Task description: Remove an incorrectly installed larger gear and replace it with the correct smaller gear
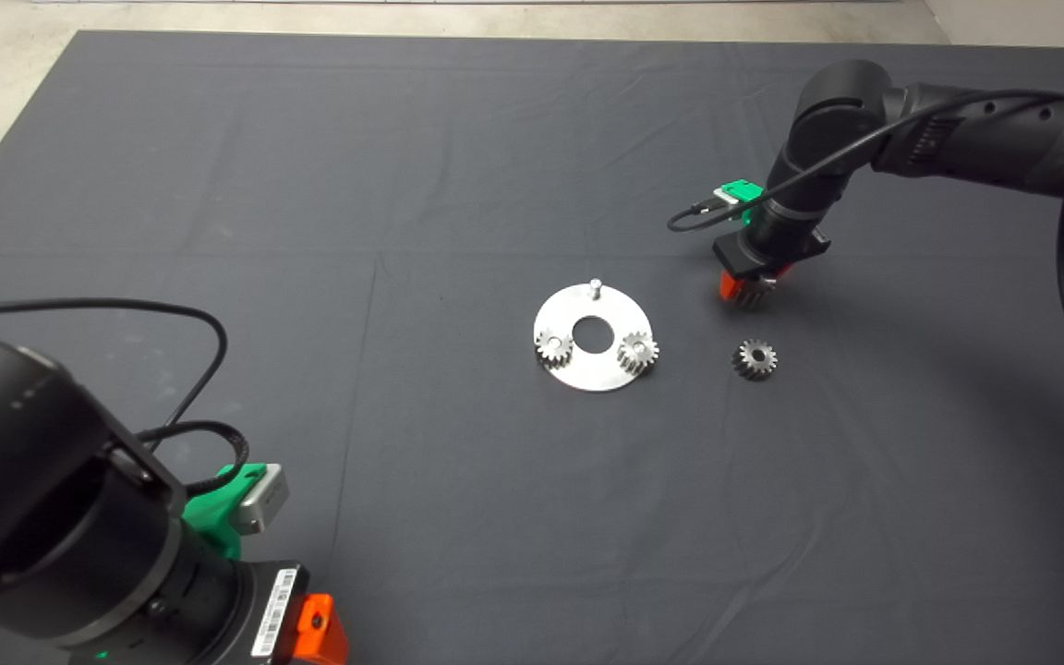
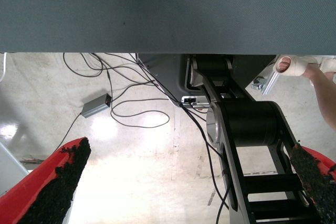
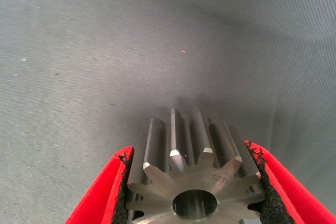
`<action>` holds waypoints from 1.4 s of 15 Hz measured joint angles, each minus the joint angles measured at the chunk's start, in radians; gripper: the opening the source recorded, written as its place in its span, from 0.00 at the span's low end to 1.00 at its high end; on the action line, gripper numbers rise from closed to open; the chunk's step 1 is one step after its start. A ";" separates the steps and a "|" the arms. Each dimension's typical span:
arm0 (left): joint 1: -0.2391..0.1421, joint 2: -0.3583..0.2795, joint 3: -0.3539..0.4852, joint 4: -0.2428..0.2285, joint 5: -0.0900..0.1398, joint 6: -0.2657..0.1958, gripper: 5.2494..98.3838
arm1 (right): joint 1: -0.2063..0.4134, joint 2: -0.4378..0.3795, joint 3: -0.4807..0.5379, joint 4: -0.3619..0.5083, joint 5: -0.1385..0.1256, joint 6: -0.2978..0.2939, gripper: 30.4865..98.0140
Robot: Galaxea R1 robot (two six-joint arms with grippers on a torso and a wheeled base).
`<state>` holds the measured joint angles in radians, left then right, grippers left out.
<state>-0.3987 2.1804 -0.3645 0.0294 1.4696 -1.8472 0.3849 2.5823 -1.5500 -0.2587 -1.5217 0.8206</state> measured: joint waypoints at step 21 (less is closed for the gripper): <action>0.000 0.000 0.000 0.000 0.000 0.000 1.00 | 0.000 0.000 0.007 0.042 0.000 0.000 0.30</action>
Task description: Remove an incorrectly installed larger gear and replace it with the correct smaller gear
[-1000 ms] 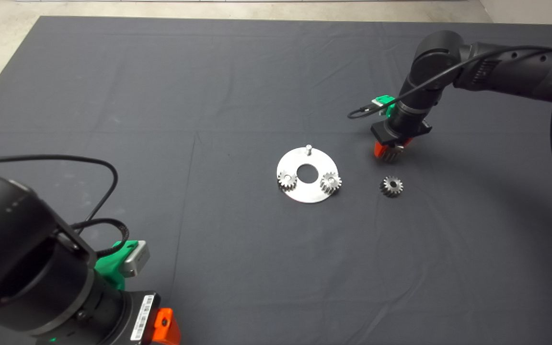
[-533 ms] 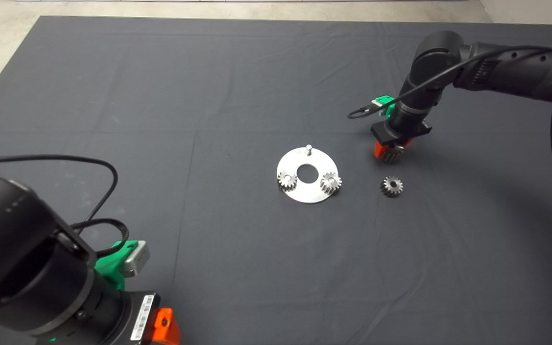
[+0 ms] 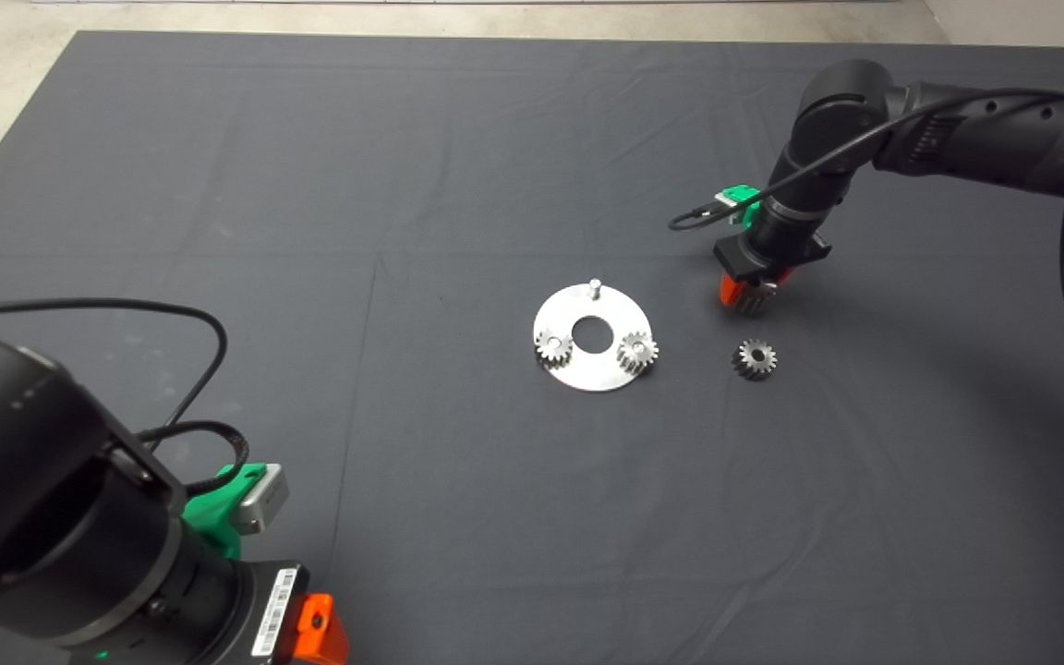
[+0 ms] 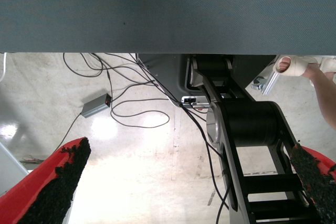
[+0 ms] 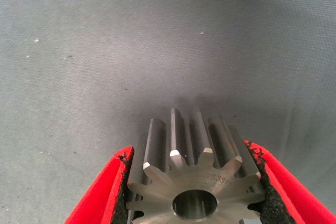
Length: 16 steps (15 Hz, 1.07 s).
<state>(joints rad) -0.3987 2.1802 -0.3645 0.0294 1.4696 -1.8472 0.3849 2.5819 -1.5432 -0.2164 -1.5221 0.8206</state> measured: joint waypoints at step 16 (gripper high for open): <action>0.000 0.000 0.000 0.000 0.002 0.000 1.00 | 0.013 -0.003 0.009 0.031 -0.005 0.003 0.46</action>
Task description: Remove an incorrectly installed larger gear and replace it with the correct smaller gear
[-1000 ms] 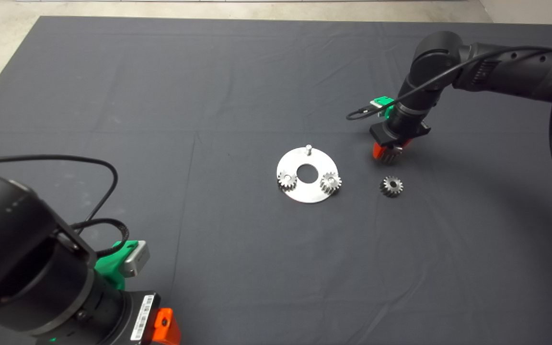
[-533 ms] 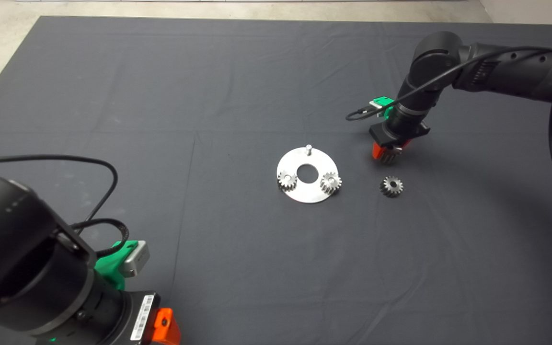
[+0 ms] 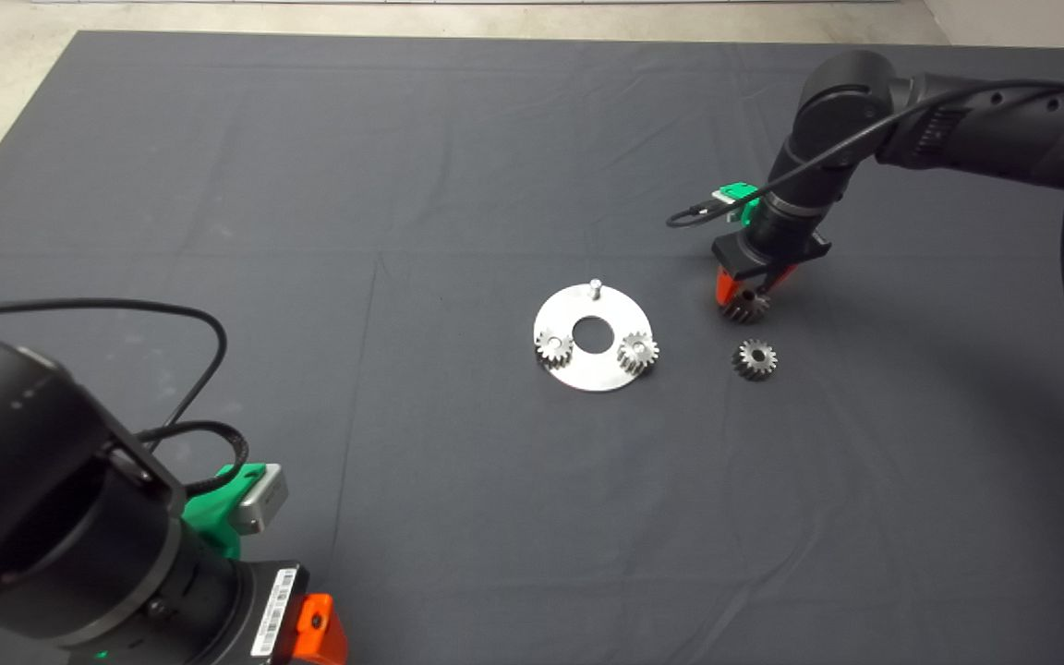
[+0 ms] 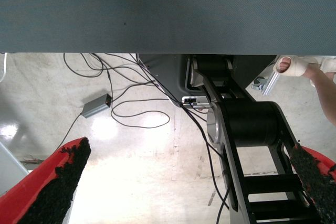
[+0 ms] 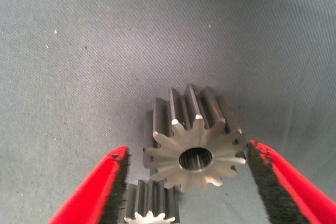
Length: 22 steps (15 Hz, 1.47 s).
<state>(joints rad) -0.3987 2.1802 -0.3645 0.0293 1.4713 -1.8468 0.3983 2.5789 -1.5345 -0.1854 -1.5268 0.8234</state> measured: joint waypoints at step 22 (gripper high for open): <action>0.000 0.000 0.000 0.000 0.002 0.000 1.00 | 0.169 -0.189 0.446 0.145 -0.002 0.013 0.91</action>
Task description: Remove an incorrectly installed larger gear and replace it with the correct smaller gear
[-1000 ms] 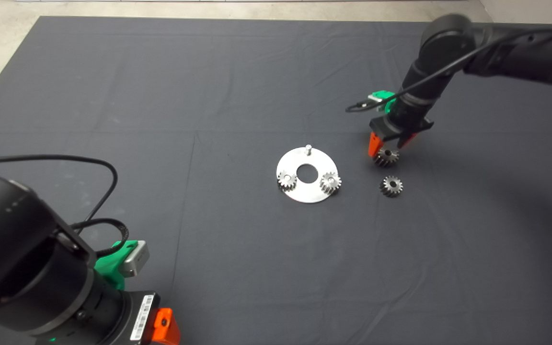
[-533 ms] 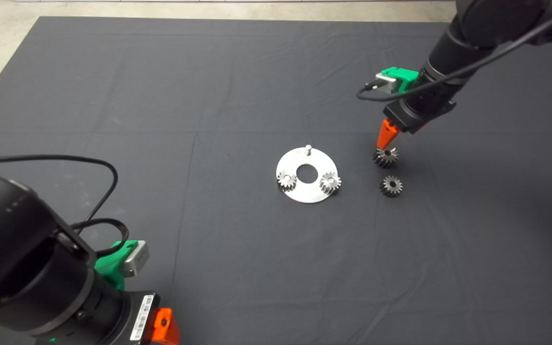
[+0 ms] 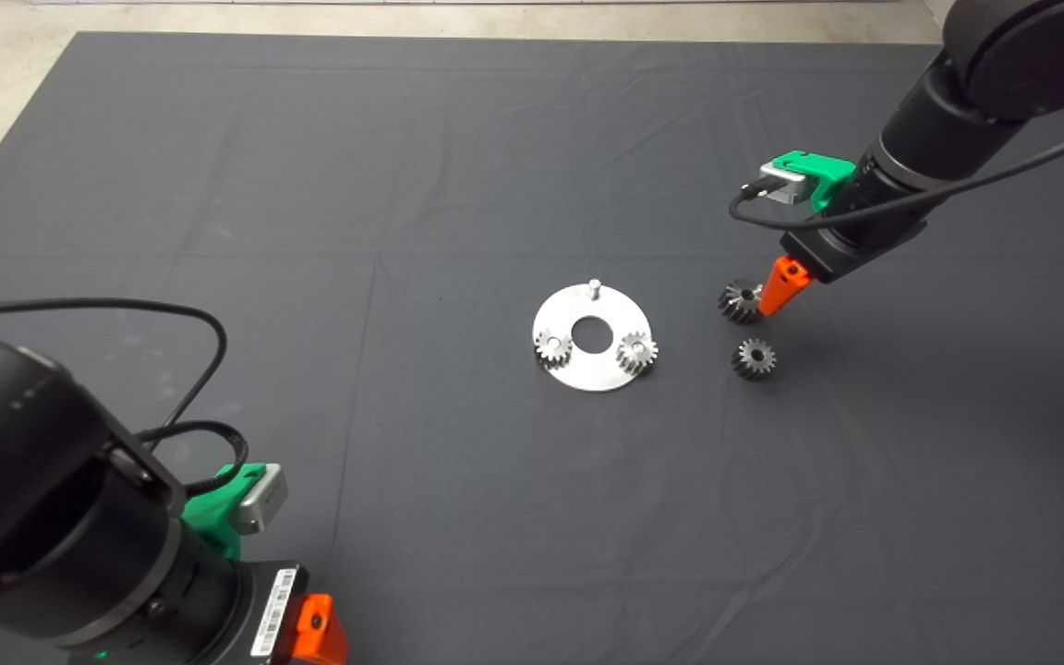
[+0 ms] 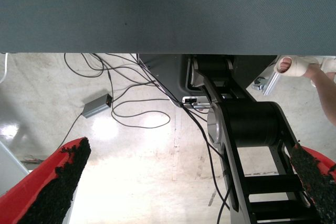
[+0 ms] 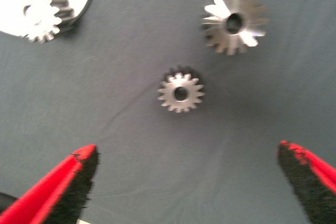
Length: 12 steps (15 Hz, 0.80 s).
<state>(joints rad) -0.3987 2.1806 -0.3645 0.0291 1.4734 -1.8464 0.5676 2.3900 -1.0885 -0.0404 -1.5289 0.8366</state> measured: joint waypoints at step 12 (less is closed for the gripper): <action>0.014 0.006 0.000 0.000 0.000 0.000 1.00 | -0.161 -0.019 0.022 -0.019 0.001 0.001 0.98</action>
<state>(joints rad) -0.3849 2.1864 -0.3645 0.0291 1.4734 -1.8464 0.4070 2.3709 -1.0666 -0.0591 -1.5274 0.8379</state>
